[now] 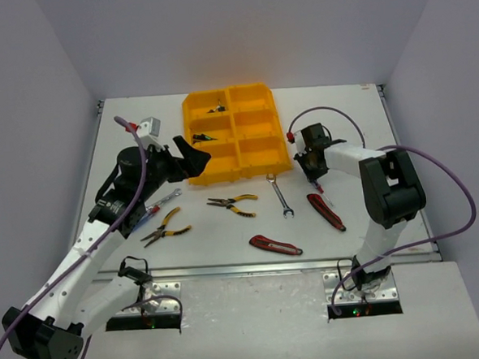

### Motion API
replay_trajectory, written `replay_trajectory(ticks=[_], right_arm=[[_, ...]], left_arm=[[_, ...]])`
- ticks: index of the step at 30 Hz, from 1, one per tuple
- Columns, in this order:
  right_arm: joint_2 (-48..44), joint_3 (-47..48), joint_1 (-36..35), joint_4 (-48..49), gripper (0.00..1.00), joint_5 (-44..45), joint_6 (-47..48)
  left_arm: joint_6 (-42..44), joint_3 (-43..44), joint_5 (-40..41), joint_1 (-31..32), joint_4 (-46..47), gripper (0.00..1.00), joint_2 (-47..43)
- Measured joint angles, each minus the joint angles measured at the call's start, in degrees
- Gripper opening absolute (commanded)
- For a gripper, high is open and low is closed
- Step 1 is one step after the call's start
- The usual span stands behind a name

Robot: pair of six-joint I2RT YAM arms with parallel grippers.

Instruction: Sort the tools into containers

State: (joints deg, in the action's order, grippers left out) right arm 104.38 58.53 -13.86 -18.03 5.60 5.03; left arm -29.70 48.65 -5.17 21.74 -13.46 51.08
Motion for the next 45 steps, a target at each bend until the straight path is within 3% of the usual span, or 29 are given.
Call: replay_trajectory(ticks=[4, 8, 12, 17, 20, 23, 27, 32, 36, 40, 43, 44, 45], right_arm=[[0.0, -0.4, 0.5, 1.1, 0.01, 5.1, 0.0], [-1.4, -1.0, 0.8, 1.5, 0.00, 10.6, -0.1], [-10.9, -1.8, 0.8, 1.0, 0.00, 13.3, -1.3], [-29.0, -1.9, -3.2, 7.2, 0.00, -0.5, -1.2], [-32.2, -0.6, -9.2, 13.0, 0.00, -11.5, 0.3], [-26.5, 5.4, -14.0, 15.5, 0.00, -21.5, 1.0], [-10.8, 18.5, -16.3, 17.8, 0.00, -31.6, 0.4], [5.0, 32.7, -18.6, 15.7, 0.00, -36.9, 2.5], [12.2, 37.7, -20.1, 12.7, 0.02, -39.2, 4.7], [15.2, 37.7, -21.0, 11.7, 0.14, -40.5, 4.8], [15.4, 36.6, -21.0, 12.2, 0.39, -41.0, 4.7], [15.4, 36.5, -21.1, 12.3, 0.61, -41.0, 4.6], [15.4, 36.5, -21.1, 12.5, 0.92, -40.9, 4.5]], left_arm=[[0.6, -1.7, -1.5, 0.0, 0.2, 1.00, -0.1], [0.5, -3.8, -2.8, 0.0, 0.4, 1.00, 0.6], [0.6, -4.5, -4.0, 0.0, 0.1, 1.00, 0.3], [2.0, -3.0, -0.9, 0.0, -4.6, 1.00, -4.4], [2.5, -0.6, 5.5, 0.0, -8.8, 1.00, -8.0], [1.9, 1.3, 14.2, 0.0, -12.8, 1.00, -9.8], [-1.7, 1.8, 25.9, -0.2, -18.5, 1.00, -10.1], [-7.2, 0.8, 35.1, -0.6, -23.9, 1.00, -10.6], [-8.4, 0.0, 39.0, -0.6, -26.4, 1.00, -11.7], [-8.6, 0.0, 41.6, -0.8, -27.3, 1.00, -11.7], [-8.6, 0.0, 42.1, -0.8, -27.4, 1.00, -11.4], [-8.7, 0.0, 42.1, -0.8, -27.4, 1.00, -11.1], [-8.8, 0.0, 42.1, -0.8, -27.5, 1.00, -10.6]])
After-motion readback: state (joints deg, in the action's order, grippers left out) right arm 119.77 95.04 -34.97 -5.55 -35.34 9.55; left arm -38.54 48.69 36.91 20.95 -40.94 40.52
